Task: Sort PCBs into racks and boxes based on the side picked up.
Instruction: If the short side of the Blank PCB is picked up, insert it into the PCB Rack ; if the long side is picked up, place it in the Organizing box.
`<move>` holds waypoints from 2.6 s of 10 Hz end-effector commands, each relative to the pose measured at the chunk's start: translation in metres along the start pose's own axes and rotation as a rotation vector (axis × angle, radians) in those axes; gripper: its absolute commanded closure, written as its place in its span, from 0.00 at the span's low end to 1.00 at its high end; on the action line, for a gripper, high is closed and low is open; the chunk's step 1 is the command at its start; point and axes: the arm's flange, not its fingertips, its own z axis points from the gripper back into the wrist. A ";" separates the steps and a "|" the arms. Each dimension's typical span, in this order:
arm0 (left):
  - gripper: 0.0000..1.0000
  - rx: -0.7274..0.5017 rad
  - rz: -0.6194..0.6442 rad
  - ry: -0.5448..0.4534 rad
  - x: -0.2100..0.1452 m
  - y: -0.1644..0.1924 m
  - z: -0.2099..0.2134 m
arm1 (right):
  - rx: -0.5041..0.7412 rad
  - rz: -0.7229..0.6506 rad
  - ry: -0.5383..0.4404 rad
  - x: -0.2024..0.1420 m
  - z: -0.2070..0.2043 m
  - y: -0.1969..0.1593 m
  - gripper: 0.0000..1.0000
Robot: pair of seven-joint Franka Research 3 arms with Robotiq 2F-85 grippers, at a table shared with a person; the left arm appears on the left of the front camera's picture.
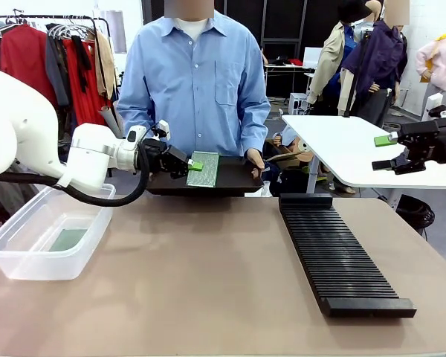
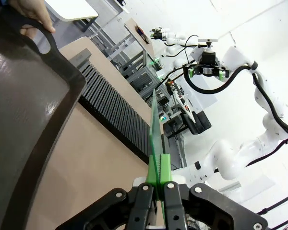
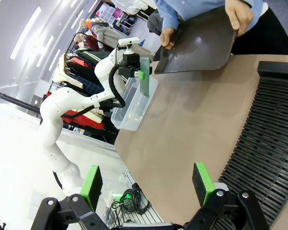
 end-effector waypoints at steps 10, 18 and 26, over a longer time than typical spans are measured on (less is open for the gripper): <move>1.00 0.148 0.350 -0.092 -0.065 -0.140 0.131 | 0.008 0.006 -0.002 0.001 0.001 0.002 0.00; 1.00 0.750 0.770 -0.026 -0.081 -0.191 0.172 | 0.008 0.006 -0.002 0.001 0.001 0.002 0.00; 1.00 1.133 0.902 0.028 -0.076 -0.197 0.184 | 0.008 0.006 -0.002 0.001 0.001 0.002 0.00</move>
